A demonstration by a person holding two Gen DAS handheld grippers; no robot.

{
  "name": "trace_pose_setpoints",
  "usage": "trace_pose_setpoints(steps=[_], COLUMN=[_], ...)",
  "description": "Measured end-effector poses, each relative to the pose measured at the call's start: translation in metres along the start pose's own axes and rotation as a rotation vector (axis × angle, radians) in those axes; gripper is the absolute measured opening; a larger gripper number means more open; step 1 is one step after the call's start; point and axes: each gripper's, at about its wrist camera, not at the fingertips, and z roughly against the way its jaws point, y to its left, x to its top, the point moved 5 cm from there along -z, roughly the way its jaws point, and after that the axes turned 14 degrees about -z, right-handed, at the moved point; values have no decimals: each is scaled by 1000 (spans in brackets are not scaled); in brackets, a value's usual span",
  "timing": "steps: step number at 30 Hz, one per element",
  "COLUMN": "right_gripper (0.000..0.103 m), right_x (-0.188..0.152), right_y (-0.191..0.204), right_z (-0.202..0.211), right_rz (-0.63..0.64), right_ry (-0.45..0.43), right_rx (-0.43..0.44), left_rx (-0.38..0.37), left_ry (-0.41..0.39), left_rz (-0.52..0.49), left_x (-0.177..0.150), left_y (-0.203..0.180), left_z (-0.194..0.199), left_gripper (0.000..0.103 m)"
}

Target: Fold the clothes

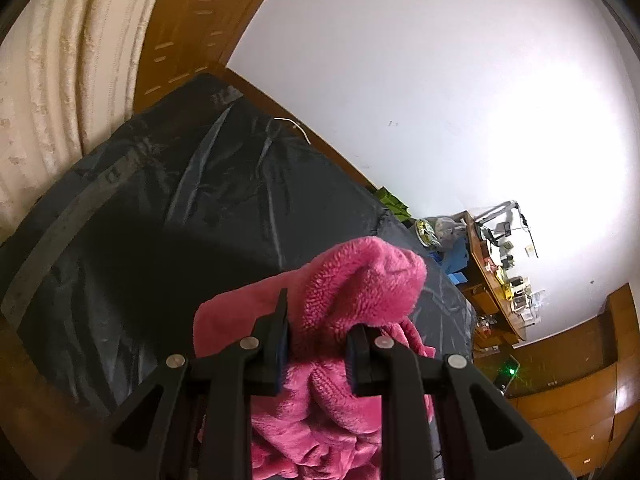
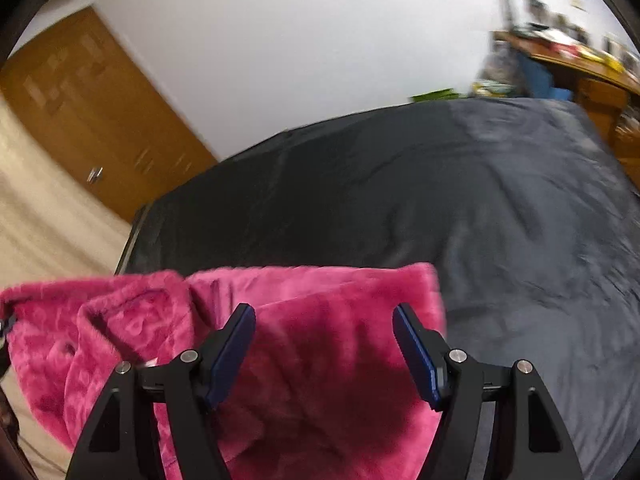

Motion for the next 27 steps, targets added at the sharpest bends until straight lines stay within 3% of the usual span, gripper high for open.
trace_pose_setpoints(steps=[7, 12, 19, 23, 27], right_gripper=[73, 73, 73, 73, 73], right_x=[-11, -22, -48, -61, -64], right_y=[40, 59, 72, 93, 127], right_z=[-66, -64, -69, -70, -85], right_rz=[284, 371, 543, 551, 469], right_ry=[141, 186, 219, 242, 255], right_rx=[-43, 17, -81, -15, 73], left_rx=[38, 108, 177, 190, 205], left_ry=[-57, -104, -48, -30, -22], left_rz=[48, 127, 216, 248, 259], left_x=[16, 27, 16, 11, 10], left_y=[26, 58, 98, 109, 117], left_z=[23, 33, 7, 4, 10], left_gripper=[24, 24, 24, 24, 25])
